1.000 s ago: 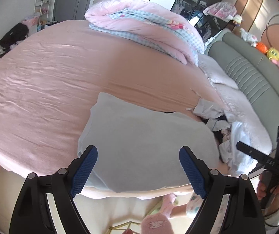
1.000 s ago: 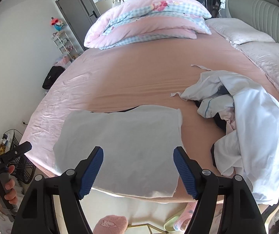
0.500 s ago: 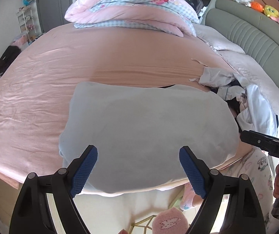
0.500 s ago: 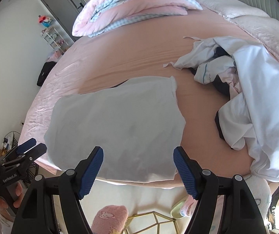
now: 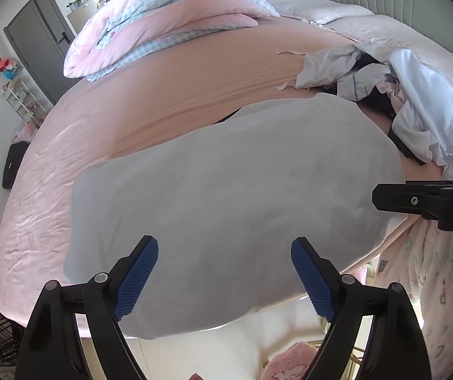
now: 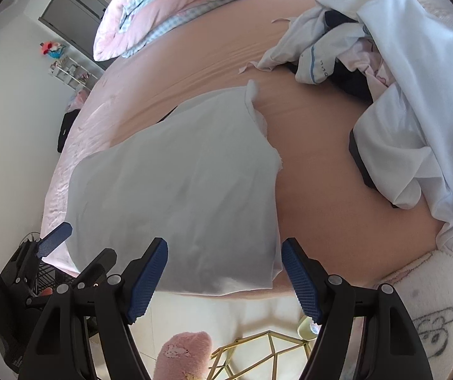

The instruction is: Fold clothes

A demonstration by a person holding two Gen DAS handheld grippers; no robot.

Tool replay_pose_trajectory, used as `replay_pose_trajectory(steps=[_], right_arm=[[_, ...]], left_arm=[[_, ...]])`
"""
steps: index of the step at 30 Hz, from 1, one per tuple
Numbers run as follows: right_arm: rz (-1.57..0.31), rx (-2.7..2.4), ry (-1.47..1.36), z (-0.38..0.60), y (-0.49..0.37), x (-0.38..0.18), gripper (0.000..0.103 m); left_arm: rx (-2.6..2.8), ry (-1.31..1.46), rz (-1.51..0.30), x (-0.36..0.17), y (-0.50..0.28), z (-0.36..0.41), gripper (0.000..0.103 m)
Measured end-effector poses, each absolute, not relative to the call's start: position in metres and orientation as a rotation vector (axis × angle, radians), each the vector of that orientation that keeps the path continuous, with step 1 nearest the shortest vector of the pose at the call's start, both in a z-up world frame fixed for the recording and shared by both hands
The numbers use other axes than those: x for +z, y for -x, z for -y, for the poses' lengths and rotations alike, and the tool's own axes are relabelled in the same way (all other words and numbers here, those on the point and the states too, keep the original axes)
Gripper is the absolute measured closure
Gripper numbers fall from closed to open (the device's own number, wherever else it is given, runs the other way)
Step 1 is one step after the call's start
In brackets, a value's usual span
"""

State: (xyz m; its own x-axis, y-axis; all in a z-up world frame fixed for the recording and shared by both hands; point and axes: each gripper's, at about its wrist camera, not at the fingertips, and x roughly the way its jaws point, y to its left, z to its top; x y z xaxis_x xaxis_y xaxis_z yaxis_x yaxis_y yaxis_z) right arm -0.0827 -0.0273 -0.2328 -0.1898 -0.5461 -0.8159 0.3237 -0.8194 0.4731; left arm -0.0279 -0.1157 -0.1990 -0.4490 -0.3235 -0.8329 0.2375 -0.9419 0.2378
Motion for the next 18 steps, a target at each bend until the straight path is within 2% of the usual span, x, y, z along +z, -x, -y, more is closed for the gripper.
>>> replay_pose_trajectory(steps=[18], right_arm=[[0.416,-1.963,-1.546,0.019,0.087,-0.265,0.029]], left_arm=[[-2.313,-1.397,0.337,-0.219,0.041,0.089,0.017]])
